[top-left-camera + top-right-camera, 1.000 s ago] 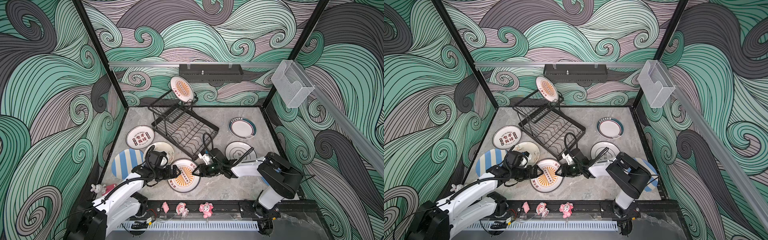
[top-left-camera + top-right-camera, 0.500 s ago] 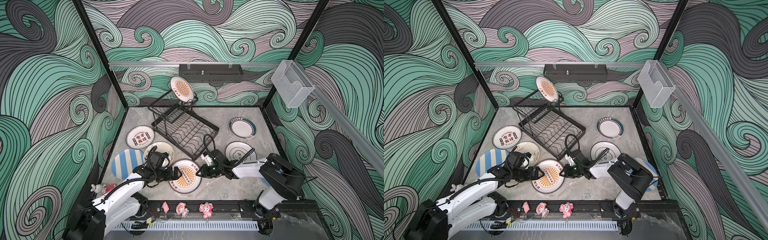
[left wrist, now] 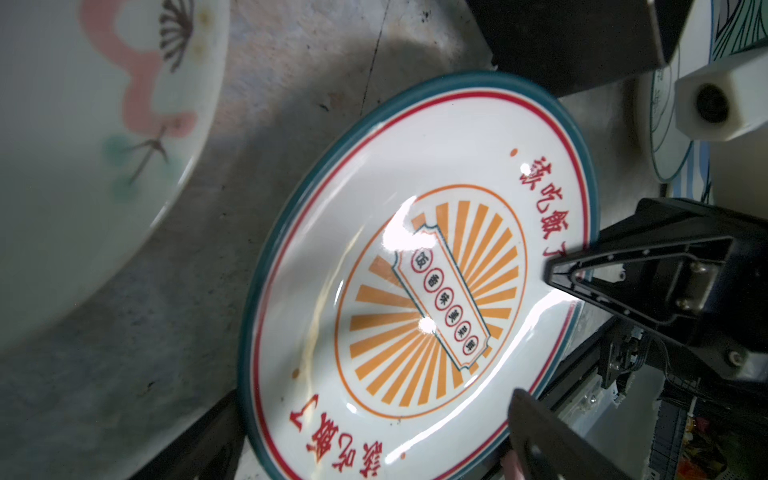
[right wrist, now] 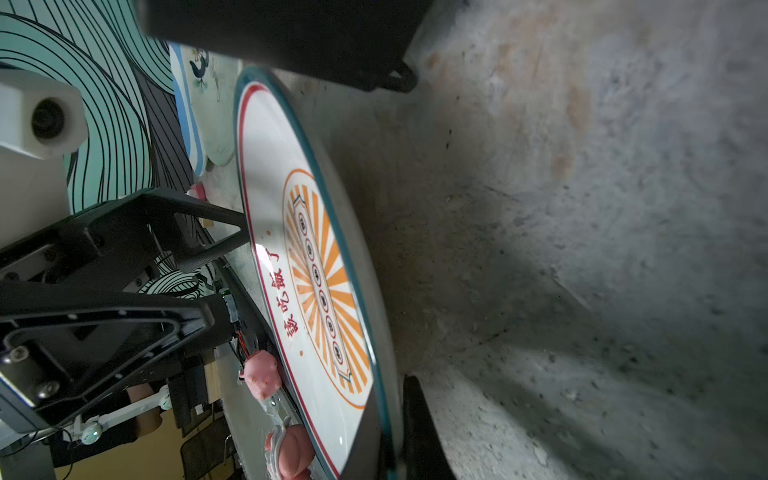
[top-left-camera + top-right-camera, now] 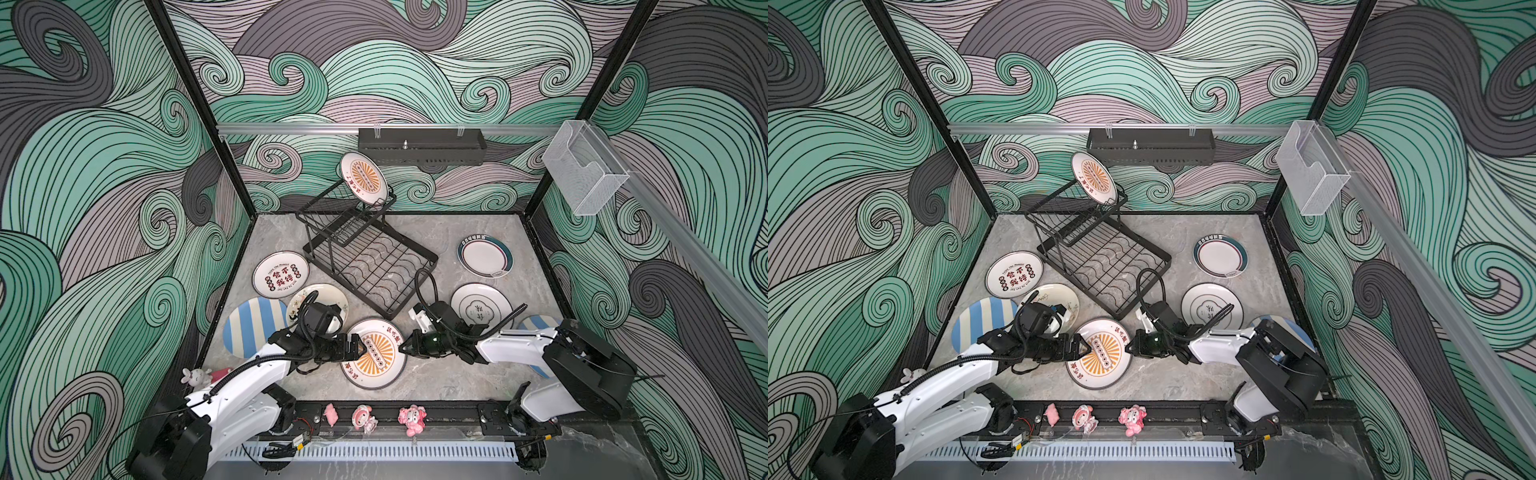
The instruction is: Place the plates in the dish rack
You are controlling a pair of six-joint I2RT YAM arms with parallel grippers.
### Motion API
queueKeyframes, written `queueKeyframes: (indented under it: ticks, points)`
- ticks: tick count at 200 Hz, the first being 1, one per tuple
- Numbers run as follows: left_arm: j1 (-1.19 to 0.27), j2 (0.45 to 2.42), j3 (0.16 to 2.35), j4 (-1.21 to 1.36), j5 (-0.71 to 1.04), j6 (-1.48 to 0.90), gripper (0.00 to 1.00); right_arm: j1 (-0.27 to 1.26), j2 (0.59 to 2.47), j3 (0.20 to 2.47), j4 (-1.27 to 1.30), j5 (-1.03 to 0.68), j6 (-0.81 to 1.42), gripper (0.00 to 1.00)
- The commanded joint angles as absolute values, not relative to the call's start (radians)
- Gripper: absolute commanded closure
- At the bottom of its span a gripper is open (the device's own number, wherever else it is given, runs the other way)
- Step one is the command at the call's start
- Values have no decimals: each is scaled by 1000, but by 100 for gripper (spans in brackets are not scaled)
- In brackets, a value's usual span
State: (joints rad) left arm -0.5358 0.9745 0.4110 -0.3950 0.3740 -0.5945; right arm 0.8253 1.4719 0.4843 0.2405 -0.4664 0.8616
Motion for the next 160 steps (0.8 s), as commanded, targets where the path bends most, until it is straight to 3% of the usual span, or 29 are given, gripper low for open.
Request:
queueKeyframes:
  ticks: [1, 77, 121, 160]
  points:
    - [-549, 973, 464, -374, 388, -597, 1, 828, 1440, 466, 202, -411, 869, 97]
    - [-547, 976, 575, -505, 288, -626, 2, 790, 1155, 451, -52, -327, 852, 100]
    - [-533, 975, 752, -658, 227, -503, 1, 702, 920, 461, -252, -287, 805, 100]
    - [-340, 1028, 910, -734, 349, -370, 1, 606, 859, 599, -423, -301, 652, 100]
